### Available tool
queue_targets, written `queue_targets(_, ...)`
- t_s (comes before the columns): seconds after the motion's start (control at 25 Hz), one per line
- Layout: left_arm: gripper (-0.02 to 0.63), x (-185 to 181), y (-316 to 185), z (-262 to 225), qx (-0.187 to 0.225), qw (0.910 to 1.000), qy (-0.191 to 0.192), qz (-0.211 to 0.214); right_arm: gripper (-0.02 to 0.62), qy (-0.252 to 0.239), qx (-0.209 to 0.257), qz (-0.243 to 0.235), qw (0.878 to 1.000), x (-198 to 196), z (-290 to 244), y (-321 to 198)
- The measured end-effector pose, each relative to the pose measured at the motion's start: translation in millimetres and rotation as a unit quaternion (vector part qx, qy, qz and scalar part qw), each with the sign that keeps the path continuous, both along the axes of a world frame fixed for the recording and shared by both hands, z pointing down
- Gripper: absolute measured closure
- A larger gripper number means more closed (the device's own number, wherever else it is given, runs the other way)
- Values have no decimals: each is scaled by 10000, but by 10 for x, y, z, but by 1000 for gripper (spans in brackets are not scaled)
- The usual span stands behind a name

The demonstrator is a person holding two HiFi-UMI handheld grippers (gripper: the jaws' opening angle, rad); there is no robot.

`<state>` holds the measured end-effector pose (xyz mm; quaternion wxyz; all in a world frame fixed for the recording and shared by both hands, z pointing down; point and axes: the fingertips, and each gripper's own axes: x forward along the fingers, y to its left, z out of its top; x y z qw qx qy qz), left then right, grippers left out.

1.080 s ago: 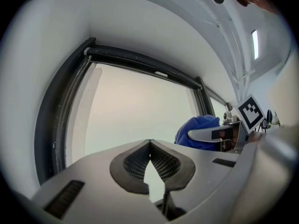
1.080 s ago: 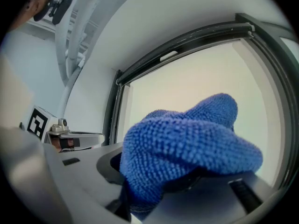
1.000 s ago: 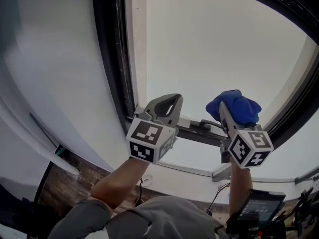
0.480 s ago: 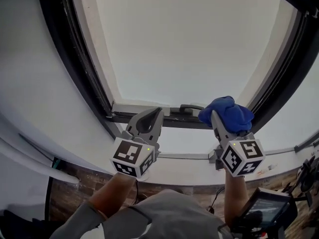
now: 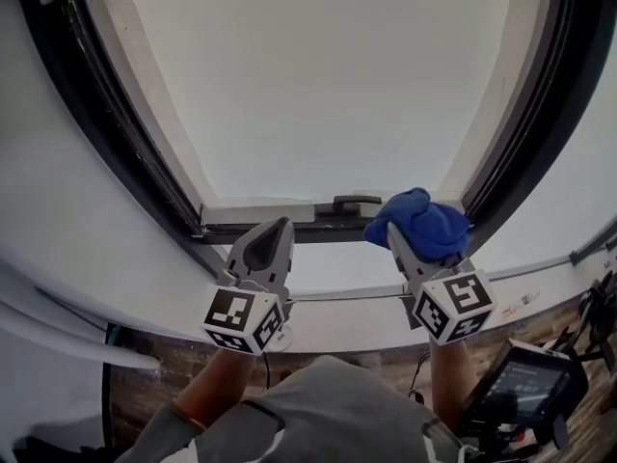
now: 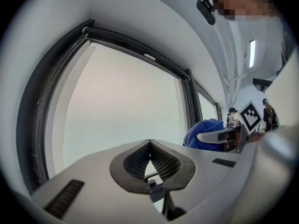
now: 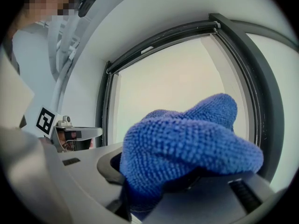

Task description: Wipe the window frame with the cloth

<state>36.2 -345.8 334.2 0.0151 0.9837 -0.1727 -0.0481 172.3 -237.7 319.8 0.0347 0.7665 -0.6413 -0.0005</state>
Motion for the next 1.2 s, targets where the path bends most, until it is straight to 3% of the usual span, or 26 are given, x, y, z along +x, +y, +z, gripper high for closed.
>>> queue_targets(1.2,601,-71,-176,0,-133,9999,23,-33,440,14,17,60,10000,76,53,-134)
